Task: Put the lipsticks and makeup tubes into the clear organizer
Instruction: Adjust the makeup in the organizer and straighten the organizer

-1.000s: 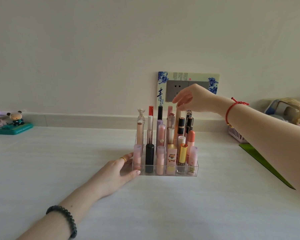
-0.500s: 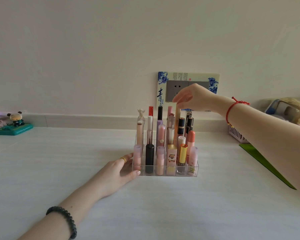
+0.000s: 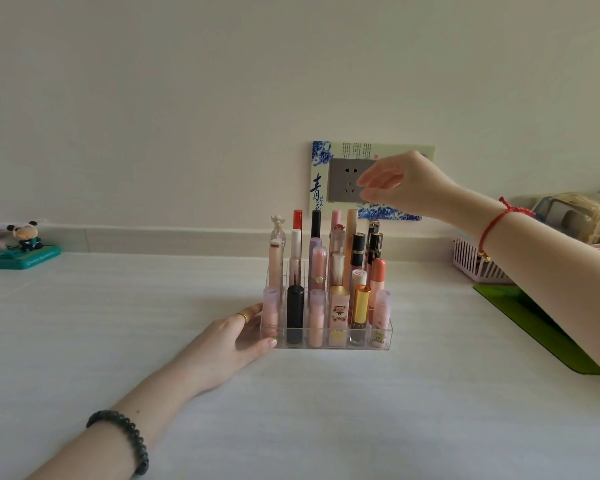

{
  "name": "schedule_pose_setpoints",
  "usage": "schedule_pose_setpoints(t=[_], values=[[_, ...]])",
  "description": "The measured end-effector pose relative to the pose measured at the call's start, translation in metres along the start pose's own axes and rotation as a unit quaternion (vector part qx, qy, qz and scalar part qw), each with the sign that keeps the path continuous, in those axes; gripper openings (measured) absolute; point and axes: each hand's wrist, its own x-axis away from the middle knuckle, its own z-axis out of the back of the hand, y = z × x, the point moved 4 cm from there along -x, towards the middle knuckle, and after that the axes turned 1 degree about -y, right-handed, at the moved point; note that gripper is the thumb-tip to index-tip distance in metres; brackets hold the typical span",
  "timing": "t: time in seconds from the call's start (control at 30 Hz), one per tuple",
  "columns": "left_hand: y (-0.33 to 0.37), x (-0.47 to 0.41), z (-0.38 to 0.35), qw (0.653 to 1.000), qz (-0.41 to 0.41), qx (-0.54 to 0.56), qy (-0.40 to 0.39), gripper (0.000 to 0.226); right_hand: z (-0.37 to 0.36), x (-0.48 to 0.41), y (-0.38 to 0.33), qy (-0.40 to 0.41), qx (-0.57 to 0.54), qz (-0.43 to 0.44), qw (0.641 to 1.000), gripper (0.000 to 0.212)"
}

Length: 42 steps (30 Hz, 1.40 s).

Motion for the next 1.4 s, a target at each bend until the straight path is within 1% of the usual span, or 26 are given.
schedule_pose_setpoints(t=[0.07,0.17,0.37,0.47,0.6,0.77,0.87,1.0,1.3,1.4], values=[[0.000,0.000,0.000,1.000,0.004,0.007,-0.003,0.055,0.004,0.013,0.002,0.021,-0.011,-0.001,1.000,0.016],[-0.001,0.001,-0.001,1.000,0.008,-0.001,-0.005,0.057,0.000,0.037,0.011,0.019,-0.022,-0.011,1.000,0.019],[0.002,0.001,0.000,1.000,0.013,-0.014,-0.007,0.057,-0.030,0.075,0.043,-0.005,-0.028,-0.103,0.994,0.024],[0.001,0.000,-0.001,1.000,0.013,-0.012,-0.011,0.057,-0.040,0.080,0.049,-0.010,-0.043,-0.140,0.989,0.027],[0.001,0.000,-0.001,1.000,0.013,-0.013,-0.007,0.058,-0.047,0.077,0.049,-0.019,-0.047,-0.166,0.985,0.032],[-0.002,0.000,-0.001,1.000,0.010,-0.012,-0.010,0.059,-0.052,0.075,0.044,-0.041,-0.054,-0.193,0.979,0.023],[-0.003,-0.001,0.000,1.000,0.012,-0.009,-0.014,0.058,-0.054,0.074,0.044,-0.045,-0.048,-0.210,0.976,0.025],[0.000,0.000,-0.001,1.000,0.008,-0.004,-0.014,0.056,-0.055,0.074,0.041,-0.051,-0.051,-0.213,0.974,0.026],[0.001,-0.001,-0.001,1.000,0.004,-0.020,-0.007,0.056,-0.053,0.080,0.042,-0.018,-0.059,-0.187,0.980,0.023],[0.002,0.000,0.000,1.000,0.005,-0.022,-0.005,0.054,-0.053,0.081,0.042,-0.022,-0.057,-0.185,0.981,0.021]])
